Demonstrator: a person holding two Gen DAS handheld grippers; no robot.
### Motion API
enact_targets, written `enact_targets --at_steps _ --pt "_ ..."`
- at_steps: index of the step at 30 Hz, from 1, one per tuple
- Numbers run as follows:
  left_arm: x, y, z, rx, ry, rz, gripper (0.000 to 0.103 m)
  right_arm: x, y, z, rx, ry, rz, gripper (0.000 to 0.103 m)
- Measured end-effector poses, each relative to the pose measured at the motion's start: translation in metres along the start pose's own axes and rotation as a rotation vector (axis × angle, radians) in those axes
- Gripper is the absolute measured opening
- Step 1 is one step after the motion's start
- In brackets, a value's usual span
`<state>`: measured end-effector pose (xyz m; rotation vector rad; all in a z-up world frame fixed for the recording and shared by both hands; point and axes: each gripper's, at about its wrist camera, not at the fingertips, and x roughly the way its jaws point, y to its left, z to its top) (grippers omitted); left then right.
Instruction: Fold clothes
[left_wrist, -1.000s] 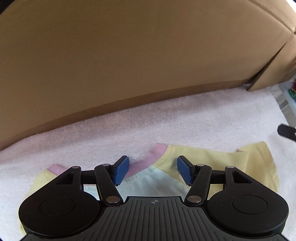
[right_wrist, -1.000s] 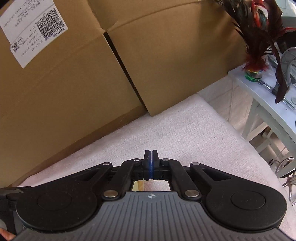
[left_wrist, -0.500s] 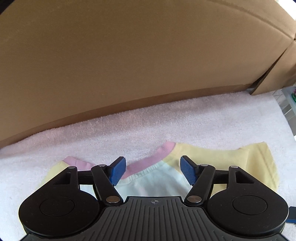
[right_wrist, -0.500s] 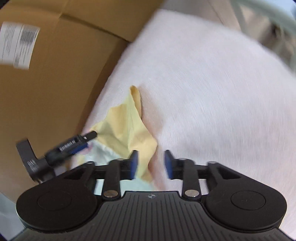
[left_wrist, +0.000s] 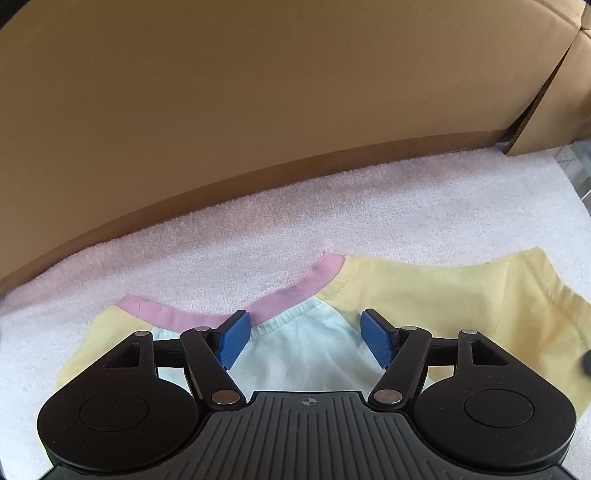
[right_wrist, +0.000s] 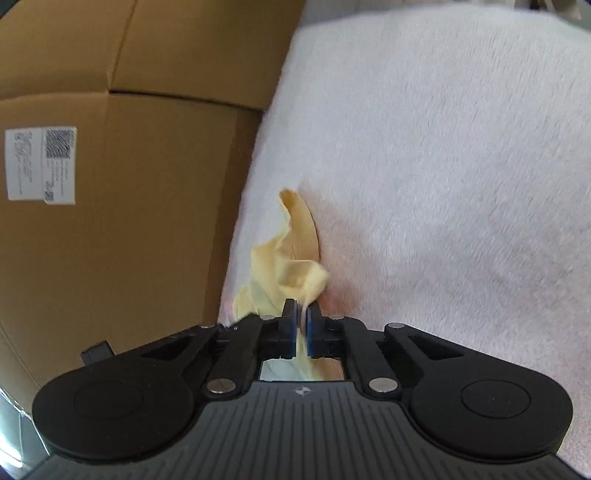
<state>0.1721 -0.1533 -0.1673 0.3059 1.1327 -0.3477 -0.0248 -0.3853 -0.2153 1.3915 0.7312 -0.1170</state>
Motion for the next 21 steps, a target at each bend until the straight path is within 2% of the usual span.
enact_targets --at_steps 2,4,7,9,11,15,18,20,21 --pt "0.001 0.001 0.001 0.001 -0.001 0.002 0.078 -0.019 0.007 0.000 -0.053 -0.065 -0.012 0.005" --pt "0.003 0.002 0.003 -0.002 -0.001 0.004 0.078 -0.037 0.013 0.000 -0.125 -0.124 -0.080 0.007" --pt "0.004 0.003 0.005 -0.003 0.000 0.004 0.079 -0.058 0.021 0.003 -0.220 -0.178 -0.184 0.008" --pt "0.000 0.002 0.002 -0.007 -0.010 0.002 0.079 -0.063 0.036 -0.002 -0.320 -0.182 -0.240 0.008" --pt "-0.007 0.002 0.001 -0.011 -0.030 0.001 0.079 -0.058 0.055 -0.005 -0.467 -0.142 -0.268 0.008" --pt "-0.017 -0.001 -0.005 0.006 -0.062 -0.004 0.079 -0.014 0.082 -0.033 -0.705 0.028 -0.331 0.010" --pt "-0.014 -0.003 -0.019 0.056 -0.031 0.029 0.079 0.031 0.091 -0.053 -0.858 0.134 -0.359 0.010" --pt "-0.014 0.008 -0.027 0.041 -0.013 0.031 0.078 0.057 0.091 -0.060 -0.938 0.191 -0.405 0.010" --pt "-0.015 0.015 -0.031 0.026 -0.010 0.029 0.078 0.062 0.088 -0.057 -0.944 0.193 -0.436 0.009"
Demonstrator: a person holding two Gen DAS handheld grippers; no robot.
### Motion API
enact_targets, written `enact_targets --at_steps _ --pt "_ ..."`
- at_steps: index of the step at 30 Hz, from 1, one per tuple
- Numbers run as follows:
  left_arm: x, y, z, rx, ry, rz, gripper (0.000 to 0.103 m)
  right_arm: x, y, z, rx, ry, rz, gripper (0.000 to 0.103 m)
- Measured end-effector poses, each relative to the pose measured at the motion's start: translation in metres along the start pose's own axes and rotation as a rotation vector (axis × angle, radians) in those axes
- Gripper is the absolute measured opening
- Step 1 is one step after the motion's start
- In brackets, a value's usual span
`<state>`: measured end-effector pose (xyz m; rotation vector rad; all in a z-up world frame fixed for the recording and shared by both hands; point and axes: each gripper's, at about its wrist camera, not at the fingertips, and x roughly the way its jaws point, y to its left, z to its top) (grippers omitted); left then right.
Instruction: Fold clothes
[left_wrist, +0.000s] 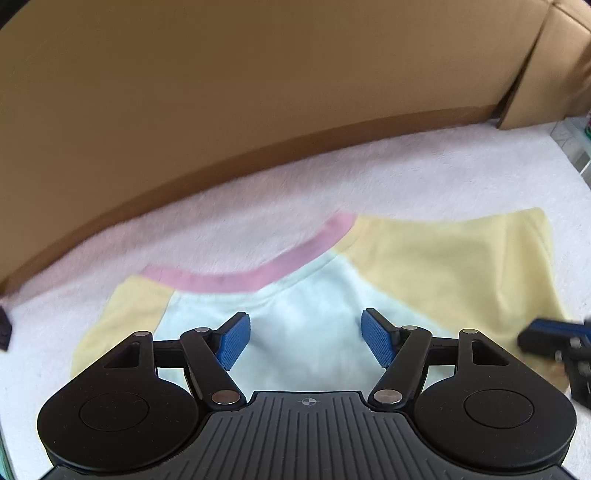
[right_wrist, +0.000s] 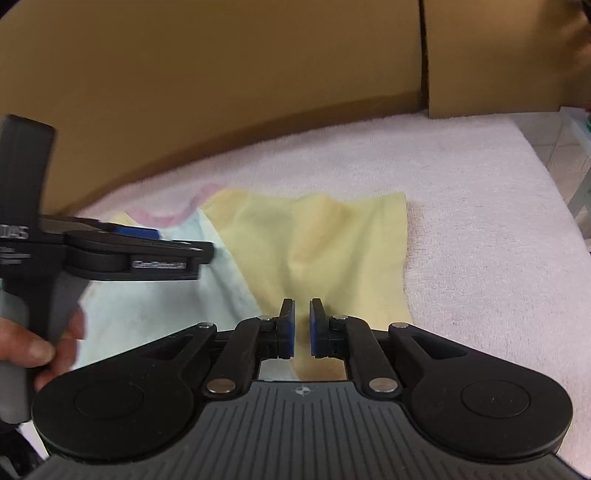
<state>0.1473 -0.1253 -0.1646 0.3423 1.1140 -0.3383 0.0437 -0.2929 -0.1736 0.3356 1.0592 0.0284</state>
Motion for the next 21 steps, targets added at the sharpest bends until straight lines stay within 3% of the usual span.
enact_targets --at_steps 1,4,8,11,12,13,15,18,21 --pt "-0.002 0.009 -0.004 -0.013 0.003 0.002 0.079 0.002 -0.007 0.001 0.015 -0.001 -0.013 0.002" --pt "-0.008 0.043 -0.017 -0.060 0.002 0.029 0.080 -0.001 -0.028 0.004 0.081 -0.012 -0.052 0.000" --pt "-0.014 0.091 -0.039 -0.144 0.023 0.077 0.081 -0.016 -0.036 0.010 0.080 -0.063 -0.222 0.009" --pt "-0.020 0.122 -0.056 -0.211 0.038 0.126 0.082 -0.027 -0.017 0.022 0.056 -0.111 -0.125 0.010" --pt "-0.016 0.129 -0.059 -0.235 0.045 0.137 0.090 -0.024 -0.007 0.025 0.032 -0.106 -0.096 0.010" --pt "-0.016 0.137 -0.063 -0.269 0.047 0.132 0.090 -0.017 0.004 0.027 0.001 -0.089 -0.078 0.011" --pt "-0.018 0.151 -0.070 -0.328 0.053 0.117 0.091 -0.003 0.025 0.032 -0.060 -0.056 -0.041 0.022" --pt "-0.022 0.158 -0.075 -0.333 0.045 0.154 0.090 0.024 0.035 0.033 -0.121 0.007 -0.070 0.026" --pt "-0.022 0.170 -0.083 -0.346 0.044 0.177 0.091 0.030 0.020 0.037 -0.108 -0.010 -0.123 0.021"
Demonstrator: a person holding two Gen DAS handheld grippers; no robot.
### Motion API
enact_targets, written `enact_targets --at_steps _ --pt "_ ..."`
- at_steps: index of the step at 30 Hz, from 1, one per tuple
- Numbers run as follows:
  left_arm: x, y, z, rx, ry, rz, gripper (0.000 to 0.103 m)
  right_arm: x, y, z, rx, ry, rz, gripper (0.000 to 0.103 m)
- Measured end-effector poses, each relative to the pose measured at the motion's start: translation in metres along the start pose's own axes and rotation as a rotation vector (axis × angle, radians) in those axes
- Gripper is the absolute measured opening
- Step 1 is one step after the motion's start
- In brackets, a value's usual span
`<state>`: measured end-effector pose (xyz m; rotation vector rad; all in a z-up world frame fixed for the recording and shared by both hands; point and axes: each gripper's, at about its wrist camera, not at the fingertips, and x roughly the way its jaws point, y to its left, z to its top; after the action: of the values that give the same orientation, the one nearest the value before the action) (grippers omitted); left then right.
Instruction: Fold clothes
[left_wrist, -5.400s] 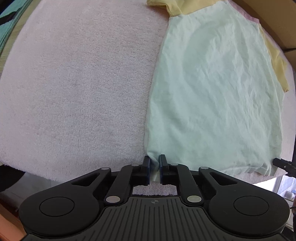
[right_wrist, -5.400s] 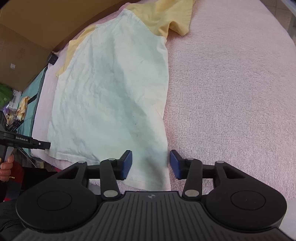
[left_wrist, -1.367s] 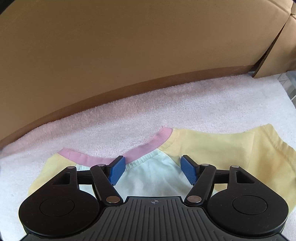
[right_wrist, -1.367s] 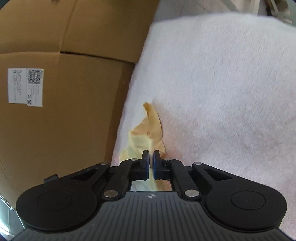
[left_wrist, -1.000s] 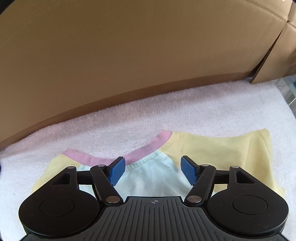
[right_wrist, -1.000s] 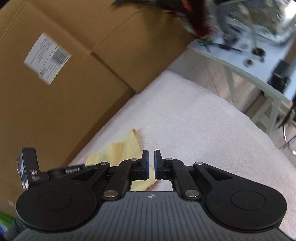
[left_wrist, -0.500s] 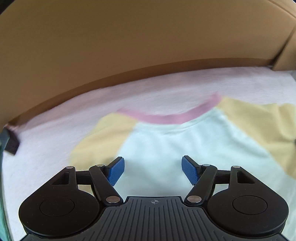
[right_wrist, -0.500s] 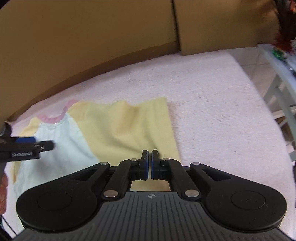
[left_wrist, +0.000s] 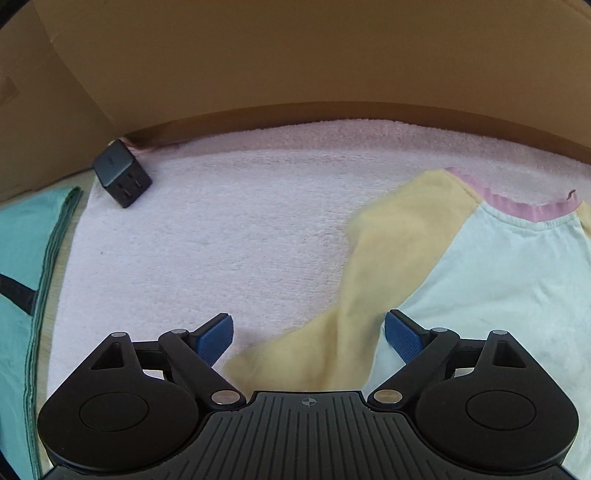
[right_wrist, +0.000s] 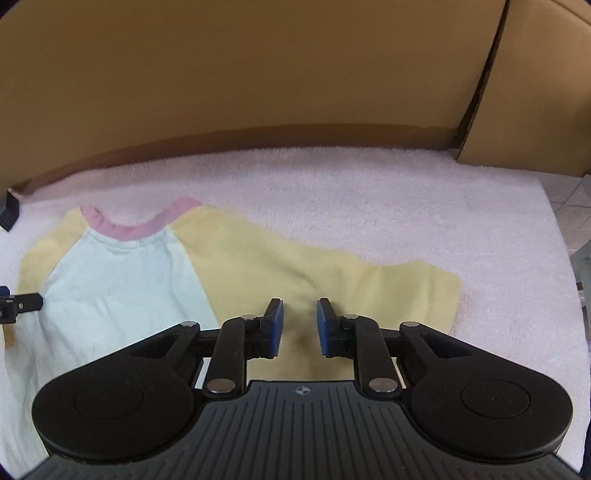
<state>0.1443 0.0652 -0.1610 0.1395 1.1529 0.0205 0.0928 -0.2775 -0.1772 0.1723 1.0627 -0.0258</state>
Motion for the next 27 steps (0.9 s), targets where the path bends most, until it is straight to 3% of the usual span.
enact_targets --at_steps 4,6,10,12,15,18,22,24,27 --pt "-0.005 0.024 -0.009 -0.051 -0.012 0.015 0.090 -0.008 -0.030 0.007 0.101 -0.029 -0.121 0.023" --pt "-0.014 0.035 -0.012 -0.078 -0.035 0.009 0.092 -0.020 -0.028 0.009 0.118 -0.067 -0.087 0.026" --pt "-0.027 0.057 -0.021 -0.158 -0.039 0.017 0.091 -0.031 0.017 0.012 0.032 -0.090 0.034 0.027" --pt "-0.026 0.062 -0.025 -0.173 -0.026 0.012 0.091 -0.032 0.047 0.012 -0.015 -0.086 0.115 0.036" --pt "-0.025 0.050 -0.033 -0.091 -0.008 0.011 0.091 -0.028 0.096 0.011 -0.128 -0.064 0.233 0.041" --pt "-0.035 0.031 -0.046 0.010 -0.050 0.037 0.091 -0.022 0.145 0.013 -0.246 -0.055 0.304 0.041" --pt "-0.050 0.011 -0.065 0.076 -0.089 0.003 0.091 -0.016 0.200 0.023 -0.378 -0.038 0.407 0.040" --pt "-0.057 -0.002 -0.073 0.123 -0.119 -0.017 0.091 -0.011 0.224 0.030 -0.447 -0.011 0.456 0.033" --pt "-0.060 -0.021 -0.082 0.188 -0.136 -0.065 0.091 -0.001 0.251 0.034 -0.543 0.047 0.525 0.030"
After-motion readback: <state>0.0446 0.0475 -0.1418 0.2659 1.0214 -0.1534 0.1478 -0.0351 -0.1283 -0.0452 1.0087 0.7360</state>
